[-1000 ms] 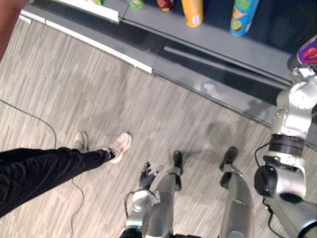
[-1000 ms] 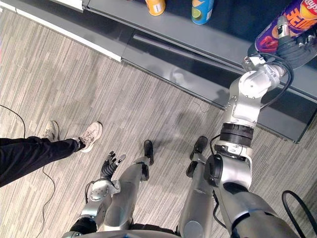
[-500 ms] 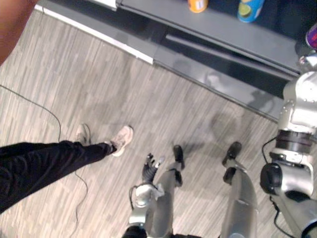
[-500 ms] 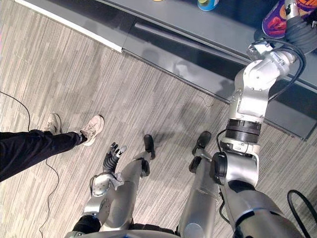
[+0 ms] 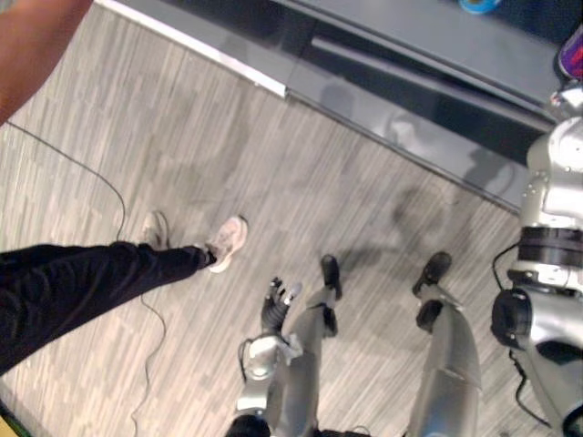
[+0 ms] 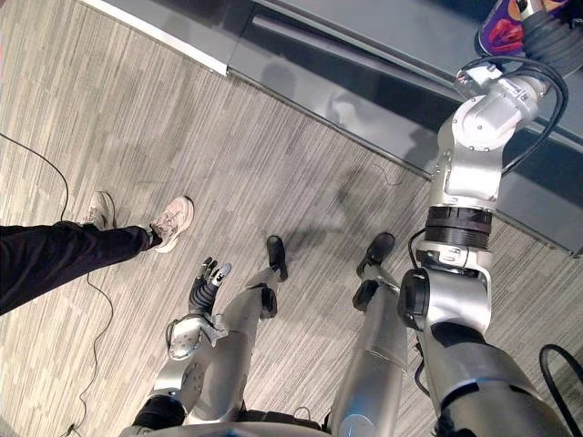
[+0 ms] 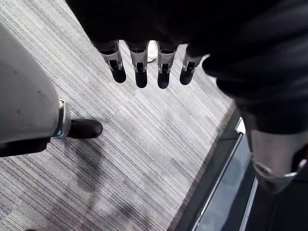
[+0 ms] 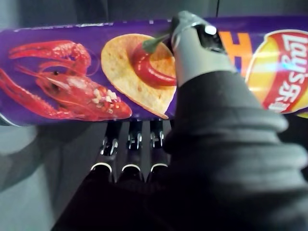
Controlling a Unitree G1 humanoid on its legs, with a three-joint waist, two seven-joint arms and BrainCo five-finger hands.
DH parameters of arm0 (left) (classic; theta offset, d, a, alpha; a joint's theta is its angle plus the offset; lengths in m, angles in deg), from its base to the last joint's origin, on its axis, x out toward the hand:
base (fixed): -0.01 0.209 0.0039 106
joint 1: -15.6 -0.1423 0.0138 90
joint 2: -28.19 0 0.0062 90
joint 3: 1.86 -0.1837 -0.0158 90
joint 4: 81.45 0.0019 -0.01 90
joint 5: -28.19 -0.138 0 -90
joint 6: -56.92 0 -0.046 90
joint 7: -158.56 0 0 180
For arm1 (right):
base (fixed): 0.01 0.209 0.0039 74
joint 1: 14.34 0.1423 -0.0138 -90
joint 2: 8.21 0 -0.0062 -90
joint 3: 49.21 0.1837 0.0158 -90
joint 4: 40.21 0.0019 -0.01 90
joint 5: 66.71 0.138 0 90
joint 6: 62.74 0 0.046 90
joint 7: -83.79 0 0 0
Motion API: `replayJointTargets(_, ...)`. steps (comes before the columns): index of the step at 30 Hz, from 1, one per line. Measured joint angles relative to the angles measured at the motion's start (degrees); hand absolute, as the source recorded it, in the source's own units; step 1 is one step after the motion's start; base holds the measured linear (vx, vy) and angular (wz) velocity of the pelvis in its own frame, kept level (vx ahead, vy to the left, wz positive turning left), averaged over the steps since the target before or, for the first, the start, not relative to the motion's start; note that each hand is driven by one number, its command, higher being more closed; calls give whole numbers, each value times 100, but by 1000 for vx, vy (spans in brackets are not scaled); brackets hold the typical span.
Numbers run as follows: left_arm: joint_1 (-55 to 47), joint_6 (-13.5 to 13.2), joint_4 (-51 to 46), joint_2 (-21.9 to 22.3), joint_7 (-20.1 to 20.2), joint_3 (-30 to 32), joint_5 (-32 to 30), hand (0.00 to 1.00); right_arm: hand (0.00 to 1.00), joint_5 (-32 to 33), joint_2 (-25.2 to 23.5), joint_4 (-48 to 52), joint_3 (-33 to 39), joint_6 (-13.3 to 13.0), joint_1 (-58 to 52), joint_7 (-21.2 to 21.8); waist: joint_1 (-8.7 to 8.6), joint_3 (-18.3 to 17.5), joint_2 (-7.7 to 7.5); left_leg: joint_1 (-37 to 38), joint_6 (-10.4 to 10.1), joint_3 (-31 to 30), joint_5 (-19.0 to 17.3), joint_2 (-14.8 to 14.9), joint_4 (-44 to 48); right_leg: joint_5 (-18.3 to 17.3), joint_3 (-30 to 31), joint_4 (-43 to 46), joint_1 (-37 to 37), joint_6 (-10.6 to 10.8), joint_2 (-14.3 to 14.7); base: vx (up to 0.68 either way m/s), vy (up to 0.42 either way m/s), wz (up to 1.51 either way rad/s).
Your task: Put the gum and the chips on the shelf.
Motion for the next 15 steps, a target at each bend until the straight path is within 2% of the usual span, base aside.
replayJointTargets(8, -112, 0, -64, 0, 17, -39, 62, 0, 100, -2, 191, -51, -208, -10, 10, -12, -26, 0, 0, -75, -5, -7, 68, -82, -50, -85, 24, 193, -186, -16, -119, 7, -10, 5)
replayJointTargets(15, -132, 0, -63, 0, 21, -47, 65, 0, 100, -6, 292, -426, -410, -185, 147, -9, -33, 0, 0, -76, 2, 5, 72, -94, -26, -110, 56, 207, -220, 10, -134, 0, 0, 0)
